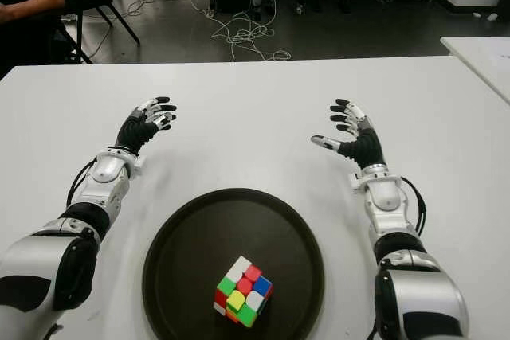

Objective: Pick up the Rubik's Cube and put it in the plate

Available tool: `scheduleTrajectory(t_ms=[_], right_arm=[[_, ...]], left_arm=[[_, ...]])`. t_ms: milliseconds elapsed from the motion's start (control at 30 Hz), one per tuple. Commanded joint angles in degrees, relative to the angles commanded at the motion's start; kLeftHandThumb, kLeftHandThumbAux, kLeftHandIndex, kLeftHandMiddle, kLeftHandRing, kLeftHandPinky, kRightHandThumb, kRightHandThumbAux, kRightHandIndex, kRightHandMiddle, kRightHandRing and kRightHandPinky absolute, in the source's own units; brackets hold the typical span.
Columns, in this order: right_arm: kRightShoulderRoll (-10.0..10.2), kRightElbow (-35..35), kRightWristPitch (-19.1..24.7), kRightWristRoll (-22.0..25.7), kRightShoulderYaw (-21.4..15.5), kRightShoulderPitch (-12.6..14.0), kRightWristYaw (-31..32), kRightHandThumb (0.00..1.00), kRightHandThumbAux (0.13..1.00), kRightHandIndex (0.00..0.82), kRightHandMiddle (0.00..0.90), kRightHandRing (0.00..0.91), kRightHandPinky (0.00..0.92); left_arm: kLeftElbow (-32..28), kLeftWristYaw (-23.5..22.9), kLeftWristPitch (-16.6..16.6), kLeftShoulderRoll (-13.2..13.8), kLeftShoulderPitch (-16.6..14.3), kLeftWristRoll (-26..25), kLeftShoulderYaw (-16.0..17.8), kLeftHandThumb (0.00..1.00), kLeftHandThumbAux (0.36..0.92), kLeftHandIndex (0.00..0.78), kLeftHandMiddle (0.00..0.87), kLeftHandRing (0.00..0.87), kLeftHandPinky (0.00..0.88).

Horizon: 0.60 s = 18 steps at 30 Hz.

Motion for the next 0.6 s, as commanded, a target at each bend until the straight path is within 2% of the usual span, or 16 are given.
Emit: scheduleTrajectory(t_ms=[200, 400, 600], right_arm=[[0.3, 0.1, 1.0, 0.4, -0.5, -0.2, -0.1, 0.0, 0.753, 0.194, 0.243, 0.244, 0.253], [0.2, 0.2, 3.0, 0.0, -0.4, -0.4, -0.9, 0.0, 0.728, 0.172, 0.225, 0.222, 0.204], [0.3, 0.3, 3.7, 0.2, -0.7, -0.5, -1.2, 0.0, 0.754, 0.176, 0.229, 0.23, 0.237]], left_arm=[[0.0, -0.1, 0.3, -0.1, 0.0, -0.3, 0.3, 0.0, 0.655, 0.207, 0.263, 0.256, 0.262], [0.0, -0.2, 0.7, -0.1, -0.1, -0.5, 0.5, 0.003, 0.655, 0.211, 0.268, 0.256, 0.255], [0.0, -0.2, 0.5, -0.1, 0.0, -0.4, 0.4, 0.012, 0.647, 0.212, 0.274, 0.263, 0.264]])
